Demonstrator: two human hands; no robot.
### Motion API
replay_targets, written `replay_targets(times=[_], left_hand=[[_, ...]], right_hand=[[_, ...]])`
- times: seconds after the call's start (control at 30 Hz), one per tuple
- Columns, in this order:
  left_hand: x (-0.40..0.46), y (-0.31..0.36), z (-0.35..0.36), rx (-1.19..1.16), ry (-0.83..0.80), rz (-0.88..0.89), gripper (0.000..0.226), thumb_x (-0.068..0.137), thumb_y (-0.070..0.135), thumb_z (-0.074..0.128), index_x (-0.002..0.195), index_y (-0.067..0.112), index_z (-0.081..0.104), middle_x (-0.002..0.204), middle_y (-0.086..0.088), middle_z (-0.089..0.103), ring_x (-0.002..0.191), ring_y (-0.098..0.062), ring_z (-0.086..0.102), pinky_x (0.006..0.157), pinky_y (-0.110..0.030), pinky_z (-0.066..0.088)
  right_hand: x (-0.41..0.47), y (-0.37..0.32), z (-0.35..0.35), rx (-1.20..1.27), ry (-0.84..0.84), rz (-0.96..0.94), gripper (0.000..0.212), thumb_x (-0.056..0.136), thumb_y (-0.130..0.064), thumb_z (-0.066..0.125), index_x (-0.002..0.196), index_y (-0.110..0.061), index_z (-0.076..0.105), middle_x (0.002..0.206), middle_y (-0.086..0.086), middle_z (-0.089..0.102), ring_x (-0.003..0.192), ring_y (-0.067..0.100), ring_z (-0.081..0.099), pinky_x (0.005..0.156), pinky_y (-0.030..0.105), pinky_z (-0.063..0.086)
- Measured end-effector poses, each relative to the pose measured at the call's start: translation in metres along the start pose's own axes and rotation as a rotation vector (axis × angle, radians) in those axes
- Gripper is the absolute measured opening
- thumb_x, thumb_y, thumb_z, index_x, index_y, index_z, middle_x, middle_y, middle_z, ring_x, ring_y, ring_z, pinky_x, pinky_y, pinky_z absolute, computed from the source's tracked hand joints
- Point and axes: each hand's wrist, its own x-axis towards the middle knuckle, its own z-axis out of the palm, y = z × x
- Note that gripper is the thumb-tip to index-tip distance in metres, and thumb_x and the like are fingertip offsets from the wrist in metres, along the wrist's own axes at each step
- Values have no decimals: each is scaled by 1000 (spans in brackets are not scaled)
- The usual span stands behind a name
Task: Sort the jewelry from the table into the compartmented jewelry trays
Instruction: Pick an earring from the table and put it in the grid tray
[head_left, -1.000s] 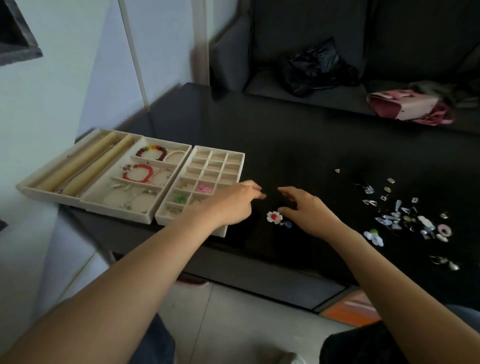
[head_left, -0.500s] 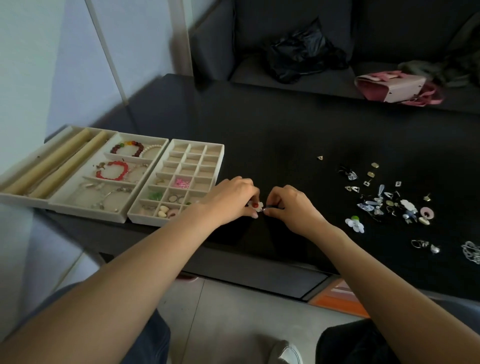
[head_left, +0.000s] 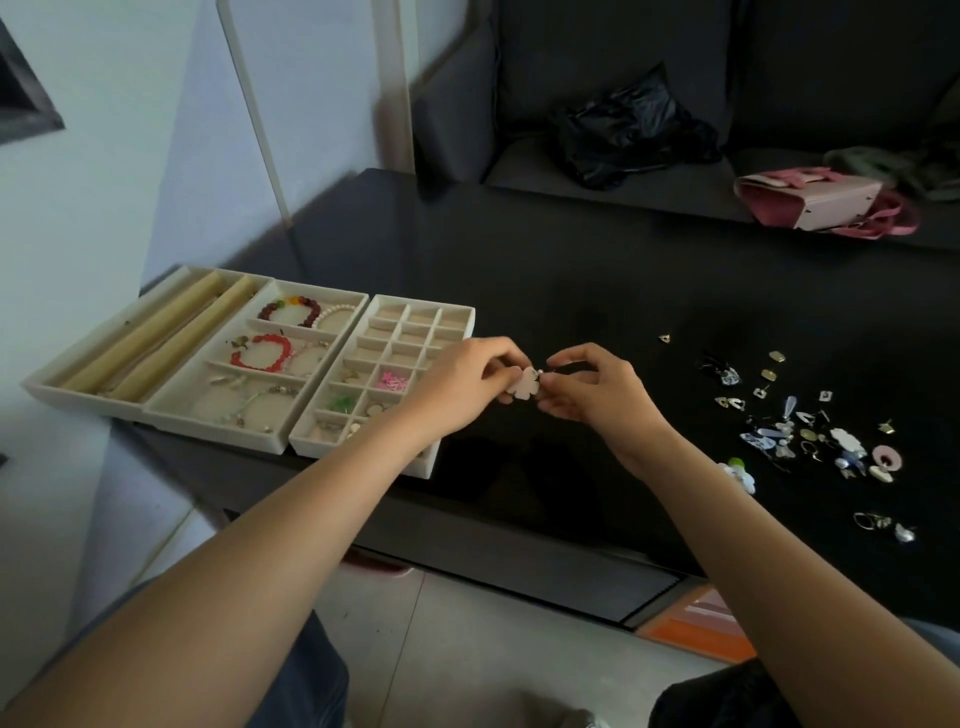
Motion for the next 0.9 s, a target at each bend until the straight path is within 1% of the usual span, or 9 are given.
replay_targets(times=[0.13, 0.23, 0.3, 0.37, 0.5, 0.67, 0.77, 0.83, 0.9], left_hand=[[-3, -4, -21, -113, 118, -87, 2, 90, 20, 60, 89, 21, 61, 79, 5, 69, 67, -1, 67, 66, -14, 51], [-6, -14, -36, -149, 163, -143, 9, 88, 16, 63, 82, 22, 62, 76, 1, 70, 64, -5, 68, 68, -23, 53], [-9, -21, -44, -133, 167, -182, 2, 88, 16, 65, 88, 18, 64, 76, 0, 71, 63, -4, 68, 61, -17, 50], [-11, -28, -51, -85, 173, -218, 9, 87, 17, 66, 95, 16, 65, 77, 1, 72, 64, -3, 68, 57, -12, 48], [-16, -38, -66, -65, 203, -236, 5, 84, 16, 69, 87, 13, 67, 71, 3, 72, 66, -5, 69, 67, -24, 56], [-23, -49, -78, -20, 195, -230, 4, 80, 19, 73, 81, 16, 70, 74, 9, 70, 71, -2, 68, 71, -19, 54], [-24, -52, -77, -19, 210, -234, 12, 81, 25, 72, 83, 14, 72, 79, 3, 71, 75, -7, 67, 71, -19, 53], [-25, -54, -78, -17, 218, -237, 10, 80, 22, 73, 86, 14, 71, 82, 4, 71, 77, -4, 66, 68, -13, 50], [-25, -56, -78, -2, 205, -243, 14, 78, 17, 75, 91, 15, 70, 86, 7, 69, 79, -1, 64, 64, -7, 48]], right_hand=[[4, -12, 17, -16, -2, -48, 9, 94, -10, 54, 101, -11, 60, 80, 7, 67, 63, 9, 66, 58, 17, 53], [9, -15, 35, -1, -22, -51, 9, 94, -11, 54, 96, -10, 63, 78, 7, 68, 64, 9, 66, 60, 17, 55], [13, -15, 46, 34, -11, -39, 9, 94, -11, 55, 97, -9, 63, 78, 7, 68, 64, 9, 66, 61, 17, 55], [19, -14, 56, 39, -10, -35, 8, 93, -9, 57, 98, -8, 62, 80, 7, 68, 67, 10, 66, 62, 17, 55], [29, -14, 75, -12, -26, -40, 12, 91, -5, 59, 102, -7, 60, 87, 10, 69, 74, 13, 67, 68, 21, 57], [41, -12, 96, -65, -10, -52, 9, 91, -4, 59, 99, -7, 58, 86, 12, 69, 76, 16, 69, 74, 28, 58], [45, -10, 99, -178, -8, -78, 7, 91, -10, 60, 97, -10, 58, 83, 7, 69, 74, 14, 67, 65, 23, 57], [47, -9, 100, -351, 10, -127, 7, 90, -17, 63, 95, -14, 60, 84, 2, 66, 76, 10, 64, 59, 18, 50], [49, -6, 100, -505, 41, -191, 9, 89, -20, 64, 95, -14, 64, 90, 0, 63, 81, 10, 60, 60, 15, 44]])
